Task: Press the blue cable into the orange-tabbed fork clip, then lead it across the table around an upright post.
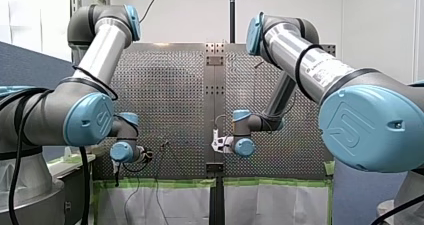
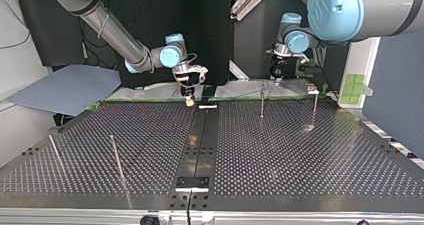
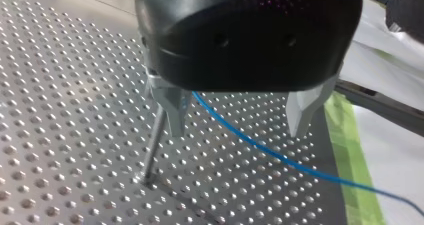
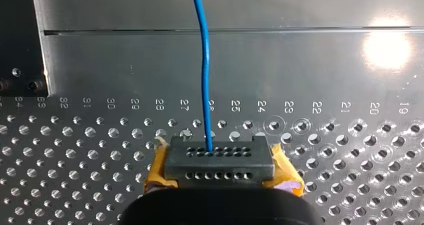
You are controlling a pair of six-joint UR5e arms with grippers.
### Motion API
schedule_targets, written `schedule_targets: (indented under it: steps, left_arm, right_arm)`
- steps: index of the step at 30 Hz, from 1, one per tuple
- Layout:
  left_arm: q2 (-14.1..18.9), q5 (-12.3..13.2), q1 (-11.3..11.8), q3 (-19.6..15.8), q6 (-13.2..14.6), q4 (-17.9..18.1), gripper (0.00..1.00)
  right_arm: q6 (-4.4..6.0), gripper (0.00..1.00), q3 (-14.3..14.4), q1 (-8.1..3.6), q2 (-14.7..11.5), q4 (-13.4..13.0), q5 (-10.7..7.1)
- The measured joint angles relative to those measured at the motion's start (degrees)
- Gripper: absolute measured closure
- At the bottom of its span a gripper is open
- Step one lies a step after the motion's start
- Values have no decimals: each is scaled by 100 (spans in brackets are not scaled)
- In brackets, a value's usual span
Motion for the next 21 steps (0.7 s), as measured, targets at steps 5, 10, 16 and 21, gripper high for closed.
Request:
schedule_targets:
  steps: [5, 10, 16, 21]
  left_arm:
    - [251, 46, -35, -232, 13, 81, 0]
    - [487, 127, -79, -290, 73, 76, 0]
    - [538, 178, -143, -298, 235, -7, 0]
    - [539, 148, -228, -300, 325, -143, 0]
  right_arm:
    - [-2, 100, 0, 0, 1, 1, -1]
    - [-2, 100, -1, 0, 2, 7, -1]
    - [-2, 100, 0, -2, 2, 34, -2]
    - [-2, 100, 2, -4, 2, 61, -2]
